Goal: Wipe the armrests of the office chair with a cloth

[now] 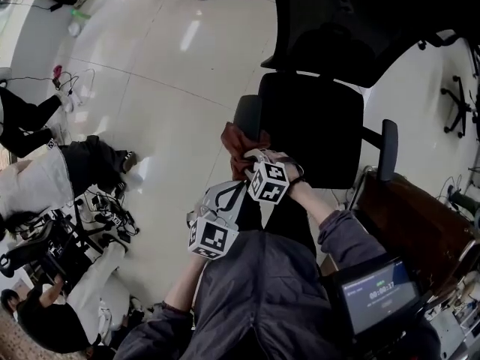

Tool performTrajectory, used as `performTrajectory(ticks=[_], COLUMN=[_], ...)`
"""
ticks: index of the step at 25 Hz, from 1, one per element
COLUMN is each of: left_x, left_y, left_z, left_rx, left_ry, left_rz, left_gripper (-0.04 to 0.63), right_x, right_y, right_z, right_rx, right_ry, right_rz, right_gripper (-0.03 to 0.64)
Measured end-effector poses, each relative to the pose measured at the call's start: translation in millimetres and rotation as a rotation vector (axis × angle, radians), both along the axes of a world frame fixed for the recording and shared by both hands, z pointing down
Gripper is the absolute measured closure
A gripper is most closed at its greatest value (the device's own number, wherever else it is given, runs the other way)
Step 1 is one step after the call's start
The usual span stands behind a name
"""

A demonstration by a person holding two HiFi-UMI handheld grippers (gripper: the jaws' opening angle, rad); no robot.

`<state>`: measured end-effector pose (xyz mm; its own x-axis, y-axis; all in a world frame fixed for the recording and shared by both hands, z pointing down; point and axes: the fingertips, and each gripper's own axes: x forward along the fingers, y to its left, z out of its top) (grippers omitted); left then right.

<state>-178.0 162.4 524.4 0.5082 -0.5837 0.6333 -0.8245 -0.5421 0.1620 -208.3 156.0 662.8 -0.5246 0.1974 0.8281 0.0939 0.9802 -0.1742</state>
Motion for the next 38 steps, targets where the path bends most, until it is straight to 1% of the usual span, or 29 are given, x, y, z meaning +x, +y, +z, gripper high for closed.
performTrajectory(ticks=[3,7,11,14,18,21,26,28,31,34,36,38], left_x=[-5.2,4.0,15.8,29.9,56.9,81.0,128.1,147.7,178.7,211.1,231.9,248.9], left_y=[2.6,-0.5,-6.3,-14.0,-27.2,-39.1,-59.1,-66.9,-71.8,-76.0,-80.4,-86.8], left_z=[-4.2,-13.0,-22.0,-28.6,-42.0,-54.9,-75.6,-85.1,-98.0,-106.1,-110.0,-115.9], left_rx=[0.009,0.021,0.046,0.070,0.100,0.125,0.162,0.181,0.198,0.209,0.219,0.230], left_ry=[-0.007,-0.005,-0.002,0.003,0.013,0.034,0.067,0.059,0.038,0.020,0.004,-0.009], left_rz=[0.012,0.045,0.098,0.158,0.262,0.338,0.474,0.500,0.520,0.532,0.534,0.518], left_gripper=[0.580,0.580,0.580,0.580,0.580,0.580,0.580,0.580,0.580,0.580,0.580,0.580], right_x=[-2.3,6.0,31.7,71.7,143.1,194.1,253.9,268.4,288.6,309.5,320.1,327.0], right_y=[-5.6,-37.2,-56.8,-66.0,-81.1,-91.2,-107.5,-114.8,-118.4,-119.6,-121.7,-123.7], right_z=[-2.4,-19.4,-47.6,-67.1,-95.5,-114.0,-142.9,-153.9,-176.0,-195.1,-203.9,-210.8], right_rx=[-0.023,0.043,0.118,0.169,0.220,0.255,0.313,0.339,0.380,0.400,0.409,0.418], right_ry=[0.009,0.014,0.015,0.039,0.096,0.138,0.162,0.144,0.107,0.072,0.047,0.025], right_rz=[0.075,0.153,0.213,0.283,0.425,0.526,0.681,0.705,0.711,0.717,0.708,0.684], right_gripper=[0.598,0.598,0.598,0.598,0.597,0.597,0.597,0.597,0.597,0.597,0.597,0.597])
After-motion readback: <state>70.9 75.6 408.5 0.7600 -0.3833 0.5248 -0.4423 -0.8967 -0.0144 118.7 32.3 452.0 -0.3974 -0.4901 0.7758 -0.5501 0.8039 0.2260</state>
